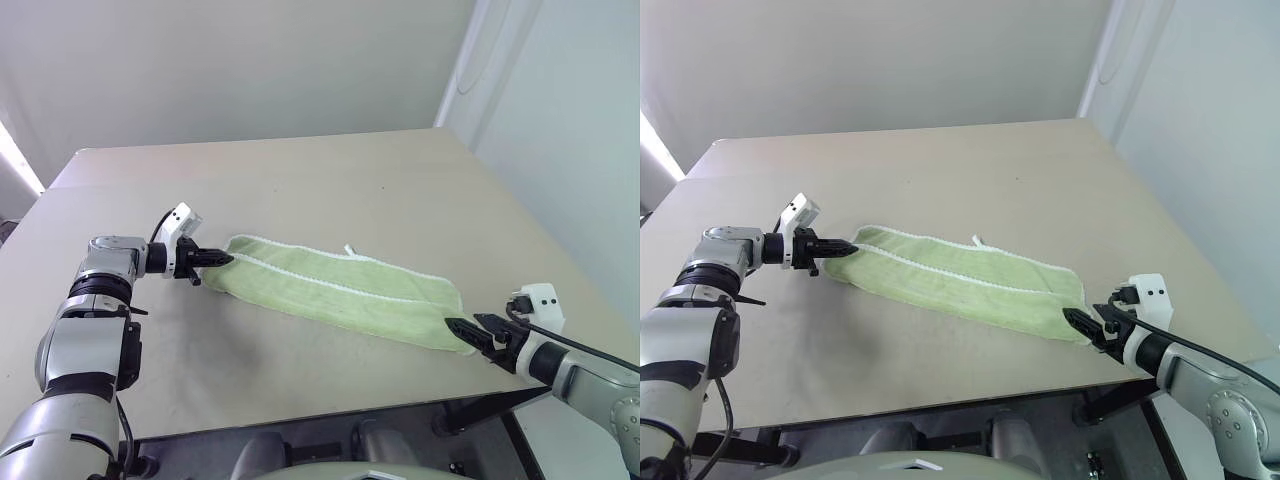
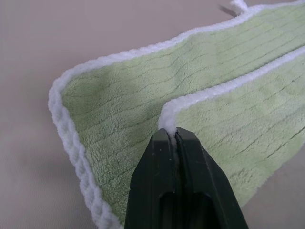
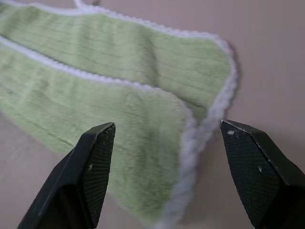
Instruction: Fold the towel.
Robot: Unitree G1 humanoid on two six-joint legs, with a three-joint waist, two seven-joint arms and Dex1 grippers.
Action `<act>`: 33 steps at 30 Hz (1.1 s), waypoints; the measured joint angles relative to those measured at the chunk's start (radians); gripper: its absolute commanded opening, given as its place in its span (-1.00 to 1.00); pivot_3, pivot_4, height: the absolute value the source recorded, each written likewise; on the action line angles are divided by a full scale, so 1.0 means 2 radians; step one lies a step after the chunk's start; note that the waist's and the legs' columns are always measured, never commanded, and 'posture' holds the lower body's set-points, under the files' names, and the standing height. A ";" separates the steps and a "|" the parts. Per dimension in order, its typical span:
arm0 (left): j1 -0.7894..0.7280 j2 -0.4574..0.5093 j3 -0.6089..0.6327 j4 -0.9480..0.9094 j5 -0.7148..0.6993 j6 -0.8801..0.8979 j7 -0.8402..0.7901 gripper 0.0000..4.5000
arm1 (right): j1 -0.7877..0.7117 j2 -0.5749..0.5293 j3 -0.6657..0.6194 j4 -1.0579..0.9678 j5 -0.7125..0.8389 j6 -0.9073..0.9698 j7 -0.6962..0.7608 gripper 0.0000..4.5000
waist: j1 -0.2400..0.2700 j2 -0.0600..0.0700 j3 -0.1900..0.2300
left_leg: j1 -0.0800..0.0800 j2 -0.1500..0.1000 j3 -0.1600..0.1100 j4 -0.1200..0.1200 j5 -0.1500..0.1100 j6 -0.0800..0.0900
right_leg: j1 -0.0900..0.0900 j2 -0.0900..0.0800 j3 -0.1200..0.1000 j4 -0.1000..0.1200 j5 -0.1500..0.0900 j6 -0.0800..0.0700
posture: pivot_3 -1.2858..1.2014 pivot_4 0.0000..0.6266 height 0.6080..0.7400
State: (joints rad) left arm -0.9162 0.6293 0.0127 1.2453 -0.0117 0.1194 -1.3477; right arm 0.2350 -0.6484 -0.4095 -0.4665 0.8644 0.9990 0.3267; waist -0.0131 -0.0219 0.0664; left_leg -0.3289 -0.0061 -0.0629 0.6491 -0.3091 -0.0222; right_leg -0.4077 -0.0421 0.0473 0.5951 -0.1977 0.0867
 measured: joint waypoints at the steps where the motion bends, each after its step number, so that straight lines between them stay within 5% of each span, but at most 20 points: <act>1: 0.000 0.000 0.000 0.000 0.000 0.000 0.000 -0.98 | 0.000 0.000 0.000 0.001 -0.002 0.000 0.001 0.64 | 0.000 0.000 0.000 | 0.000 0.000 0.000 0.000 0.000 0.000 | 0.000 0.000 0.000 0.000 0.000 0.000 | 0.03 -1.00 1.00; 4: 0.000 0.000 0.000 0.000 0.000 0.000 0.001 -1.00 | 0.000 0.000 0.001 0.000 -0.009 -0.001 0.007 0.34 | 0.000 0.000 0.000 | 0.000 0.000 0.000 0.000 0.000 0.000 | 0.000 0.000 0.000 0.000 0.000 0.000 | 0.03 -1.00 1.00; 13: 0.002 0.000 0.000 0.000 0.000 -0.001 0.002 -1.00 | -0.005 0.000 0.023 -0.005 -0.023 -0.008 0.018 -1.00 | 0.000 0.000 0.000 | 0.000 0.000 0.000 0.000 0.000 0.000 | 0.000 0.000 0.000 0.000 0.000 0.000 | 0.03 -1.00 1.00; 22: 0.000 -0.005 0.022 0.000 -0.013 -0.001 0.034 -1.00 | -0.059 0.015 0.005 0.002 -0.060 -0.059 -0.005 -1.00 | -0.001 0.000 0.000 | 0.000 0.000 0.000 0.000 0.000 0.000 | 0.000 0.000 0.000 0.000 0.000 0.000 | 0.03 -1.00 1.00; 33: -0.091 -0.062 0.106 0.023 -0.055 -0.054 0.265 -1.00 | -0.244 0.015 0.025 0.124 -0.166 -0.187 -0.021 -1.00 | -0.001 0.000 0.000 | -0.004 -0.001 0.000 0.000 0.000 0.000 | -0.004 0.000 0.001 0.000 0.002 0.003 | 0.03 -1.00 1.00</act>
State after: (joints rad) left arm -1.0981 0.5058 0.2244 1.2905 -0.1213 0.0110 -0.8180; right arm -0.2525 -0.6180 -0.3591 -0.2193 0.5320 0.6248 0.2856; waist -0.0148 -0.0217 0.0664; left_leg -0.3377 -0.0085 -0.0628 0.6500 -0.3090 -0.0221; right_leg -0.4152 -0.0426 0.0485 0.5952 -0.1932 0.0927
